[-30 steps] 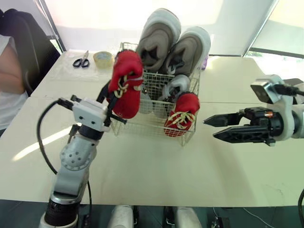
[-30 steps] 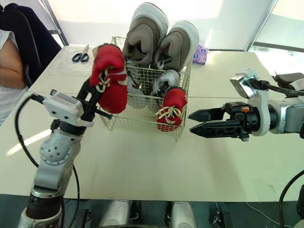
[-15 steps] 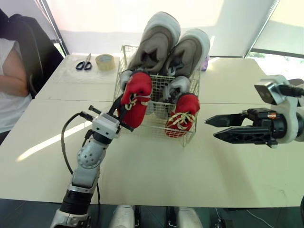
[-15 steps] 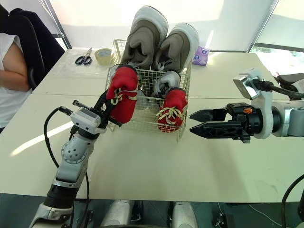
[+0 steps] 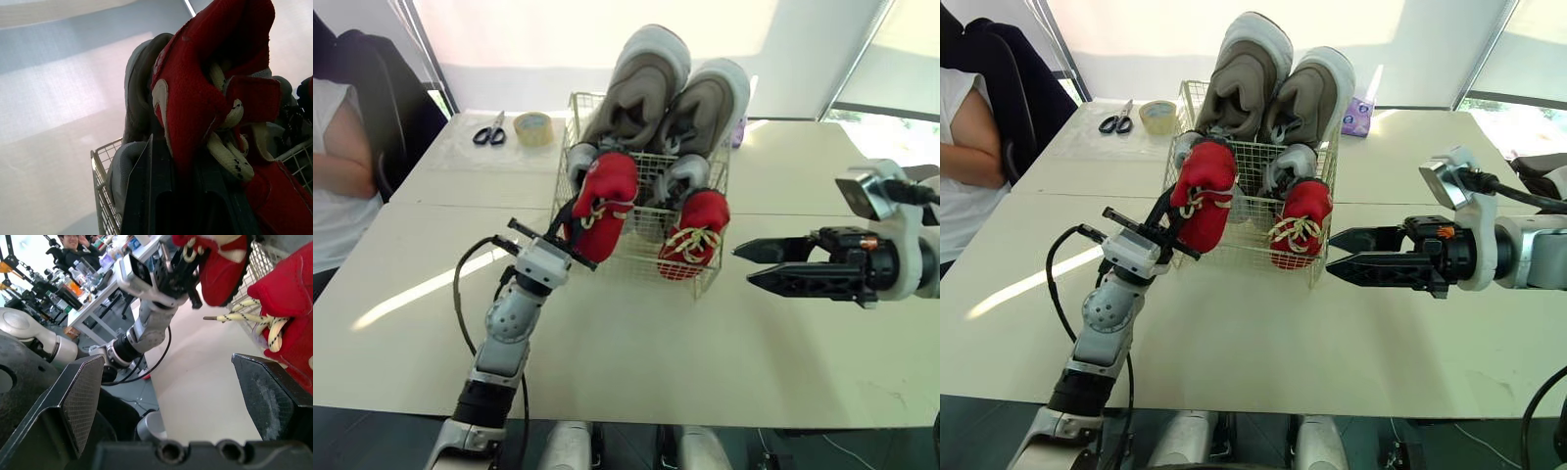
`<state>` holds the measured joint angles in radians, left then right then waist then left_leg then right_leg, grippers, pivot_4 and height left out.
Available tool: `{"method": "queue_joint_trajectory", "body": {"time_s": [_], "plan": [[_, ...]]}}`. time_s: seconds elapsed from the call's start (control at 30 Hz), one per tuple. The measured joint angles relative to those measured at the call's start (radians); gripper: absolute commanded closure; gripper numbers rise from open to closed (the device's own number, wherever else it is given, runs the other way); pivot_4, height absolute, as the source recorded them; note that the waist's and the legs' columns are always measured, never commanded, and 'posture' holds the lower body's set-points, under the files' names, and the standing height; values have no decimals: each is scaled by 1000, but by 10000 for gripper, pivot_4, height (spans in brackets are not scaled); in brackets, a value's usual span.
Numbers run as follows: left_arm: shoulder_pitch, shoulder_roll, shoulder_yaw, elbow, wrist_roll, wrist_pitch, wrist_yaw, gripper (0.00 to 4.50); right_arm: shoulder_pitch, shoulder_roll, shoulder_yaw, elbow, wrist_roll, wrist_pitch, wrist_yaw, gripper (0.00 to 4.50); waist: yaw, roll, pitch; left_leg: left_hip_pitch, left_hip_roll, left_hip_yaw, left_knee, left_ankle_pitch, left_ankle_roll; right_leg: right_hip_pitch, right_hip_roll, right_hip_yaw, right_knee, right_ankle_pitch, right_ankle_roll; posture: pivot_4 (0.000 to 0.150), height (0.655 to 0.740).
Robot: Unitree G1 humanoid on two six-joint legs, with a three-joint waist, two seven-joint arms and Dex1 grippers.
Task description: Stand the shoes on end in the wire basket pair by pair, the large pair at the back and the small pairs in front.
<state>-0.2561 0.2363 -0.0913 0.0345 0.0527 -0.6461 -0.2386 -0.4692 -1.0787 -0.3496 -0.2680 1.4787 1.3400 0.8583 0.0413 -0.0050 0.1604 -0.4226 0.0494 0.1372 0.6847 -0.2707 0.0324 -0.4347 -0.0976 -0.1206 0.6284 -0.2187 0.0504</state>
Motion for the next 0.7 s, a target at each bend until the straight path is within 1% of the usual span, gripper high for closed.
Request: {"method": "queue_joint_trajectory", "body": {"time_s": [0.13,0.2,0.4,0.6,0.7], "plan": [[17,-2,2,-1,-66,41,-40,44838,0,7,2,-1,-2,-16,-7,0,-2,8,-7,3,0,0,0,-1,1,2,0,0,0,-3,-1,1500,7400],[19,-12,10,-21,-104,97,-44,44838,0,14,7,0,-5,-25,-7,0,-3,9,-8,4,0,0,0,-1,1,3,0,0,0,-3,0,1500,7400],[30,-21,30,-102,-182,255,-63,44838,6,40,13,-1,-24,-54,-8,0,-3,10,-8,4,0,0,0,-1,1,3,0,0,0,-4,0,1500,7400],[38,-2,72,-239,-270,466,-63,44838,55,72,13,-8,-35,-88,-19,0,-6,9,-8,3,0,0,-1,-1,1,2,1,1,0,-4,0,1500,7400],[38,5,81,-292,-282,535,-57,44838,66,79,13,-12,-38,-99,-29,0,-5,8,-7,2,0,0,-1,-1,1,1,1,1,0,-4,0,1500,7400]]}}
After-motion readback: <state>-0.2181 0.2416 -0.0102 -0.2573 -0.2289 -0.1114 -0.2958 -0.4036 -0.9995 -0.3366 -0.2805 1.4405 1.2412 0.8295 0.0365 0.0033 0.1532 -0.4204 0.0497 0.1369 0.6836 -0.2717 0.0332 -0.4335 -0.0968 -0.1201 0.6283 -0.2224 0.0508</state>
